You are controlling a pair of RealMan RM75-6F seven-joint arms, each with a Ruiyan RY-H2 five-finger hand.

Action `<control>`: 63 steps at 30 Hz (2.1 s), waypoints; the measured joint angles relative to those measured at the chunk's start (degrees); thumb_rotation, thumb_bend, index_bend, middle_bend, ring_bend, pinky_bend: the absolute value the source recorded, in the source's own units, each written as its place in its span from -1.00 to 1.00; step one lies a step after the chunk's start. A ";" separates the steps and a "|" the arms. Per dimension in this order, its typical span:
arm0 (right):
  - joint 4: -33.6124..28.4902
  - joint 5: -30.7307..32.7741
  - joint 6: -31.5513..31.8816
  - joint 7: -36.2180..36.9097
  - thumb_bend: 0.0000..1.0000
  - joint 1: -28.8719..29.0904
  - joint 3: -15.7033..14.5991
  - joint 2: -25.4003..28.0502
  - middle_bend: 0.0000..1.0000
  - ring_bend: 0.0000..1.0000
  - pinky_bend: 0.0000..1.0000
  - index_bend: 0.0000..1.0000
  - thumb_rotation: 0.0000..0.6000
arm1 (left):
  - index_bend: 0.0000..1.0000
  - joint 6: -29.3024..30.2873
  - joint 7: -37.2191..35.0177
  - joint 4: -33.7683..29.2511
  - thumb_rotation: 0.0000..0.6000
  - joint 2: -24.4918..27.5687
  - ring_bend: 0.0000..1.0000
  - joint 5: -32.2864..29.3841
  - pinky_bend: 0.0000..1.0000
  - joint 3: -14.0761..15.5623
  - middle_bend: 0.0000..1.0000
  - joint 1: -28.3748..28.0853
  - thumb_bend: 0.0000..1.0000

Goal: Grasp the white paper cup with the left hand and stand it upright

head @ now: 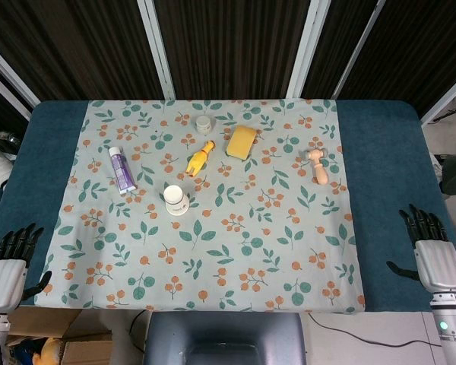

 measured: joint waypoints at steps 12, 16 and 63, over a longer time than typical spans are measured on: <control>0.71 0.29 0.23 1.16 -0.98 -0.28 0.32 0.28 -1.00 -1.00 -1.00 -1.00 1.00 | -1.00 -0.95 2.39 -1.15 1.00 0.07 -1.00 1.31 -1.00 -0.78 -1.00 -2.09 -0.38; 0.87 0.37 -0.01 1.11 -0.98 -0.23 0.40 0.29 -1.00 -1.00 -1.00 -1.00 1.00 | -1.00 -3.05 4.16 -3.60 1.00 1.28 -1.00 2.23 -1.00 -1.99 -1.00 -4.92 -0.38; 1.16 1.68 -0.15 0.91 -0.98 -1.78 0.29 0.26 -1.00 -1.00 -1.00 -1.00 1.00 | -0.97 -39.83 49.52 10.65 1.00 -18.74 -1.00 -47.50 -1.00 -3.28 -0.96 -59.64 -0.36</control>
